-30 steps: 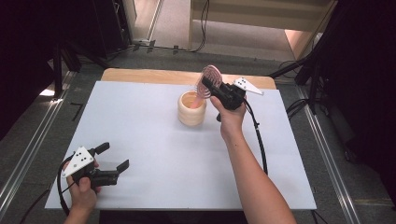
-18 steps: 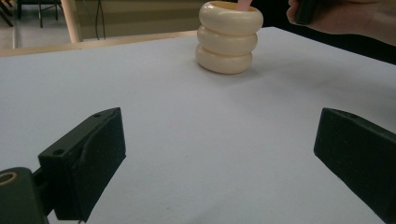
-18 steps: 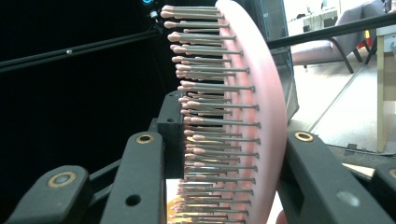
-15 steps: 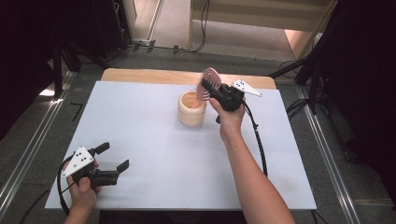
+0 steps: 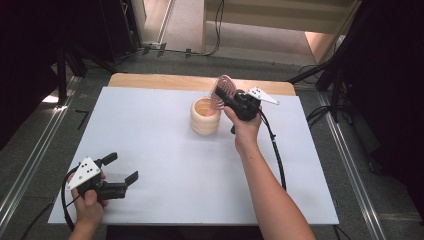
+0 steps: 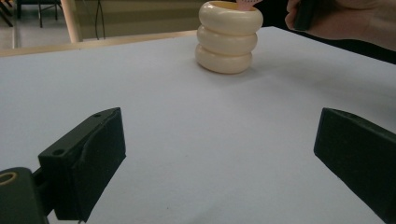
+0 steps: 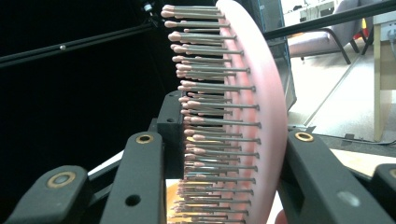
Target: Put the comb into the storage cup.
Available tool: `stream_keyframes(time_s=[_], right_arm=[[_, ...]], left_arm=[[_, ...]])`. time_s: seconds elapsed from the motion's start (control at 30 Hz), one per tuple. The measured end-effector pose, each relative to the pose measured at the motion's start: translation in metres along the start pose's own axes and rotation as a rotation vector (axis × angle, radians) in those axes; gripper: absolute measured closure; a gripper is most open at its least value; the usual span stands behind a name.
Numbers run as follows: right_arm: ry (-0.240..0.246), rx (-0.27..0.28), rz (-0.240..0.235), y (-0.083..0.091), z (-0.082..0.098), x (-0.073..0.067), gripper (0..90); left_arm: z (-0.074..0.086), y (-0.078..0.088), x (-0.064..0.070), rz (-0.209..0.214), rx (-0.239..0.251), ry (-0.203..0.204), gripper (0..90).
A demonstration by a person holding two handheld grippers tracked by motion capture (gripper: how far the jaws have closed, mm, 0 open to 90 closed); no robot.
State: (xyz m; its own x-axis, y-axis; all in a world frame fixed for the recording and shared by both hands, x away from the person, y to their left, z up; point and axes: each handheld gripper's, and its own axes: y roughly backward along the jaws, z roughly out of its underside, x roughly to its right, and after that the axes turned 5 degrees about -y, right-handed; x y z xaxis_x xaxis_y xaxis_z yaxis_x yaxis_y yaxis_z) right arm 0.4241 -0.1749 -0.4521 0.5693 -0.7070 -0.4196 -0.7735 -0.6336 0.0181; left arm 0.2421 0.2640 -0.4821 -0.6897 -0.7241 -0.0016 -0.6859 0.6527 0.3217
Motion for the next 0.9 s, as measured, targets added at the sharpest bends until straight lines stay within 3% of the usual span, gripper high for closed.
stream_keyframes(time_s=[0.2,0.7,0.9], right_arm=[[-0.025,-0.030,0.012,0.002,-0.003,0.002,60.4],[-0.056,-0.091,0.038,0.015,-0.016,0.003,36.8],[-0.060,-0.120,0.039,0.017,-0.016,0.002,32.0]], left_arm=[[0.000,0.000,0.000,0.000,0.000,-0.002,2.7],[0.000,-0.001,0.000,0.001,0.000,-0.002,2.7],[0.000,0.000,0.001,0.001,-0.002,-0.003,2.7]])
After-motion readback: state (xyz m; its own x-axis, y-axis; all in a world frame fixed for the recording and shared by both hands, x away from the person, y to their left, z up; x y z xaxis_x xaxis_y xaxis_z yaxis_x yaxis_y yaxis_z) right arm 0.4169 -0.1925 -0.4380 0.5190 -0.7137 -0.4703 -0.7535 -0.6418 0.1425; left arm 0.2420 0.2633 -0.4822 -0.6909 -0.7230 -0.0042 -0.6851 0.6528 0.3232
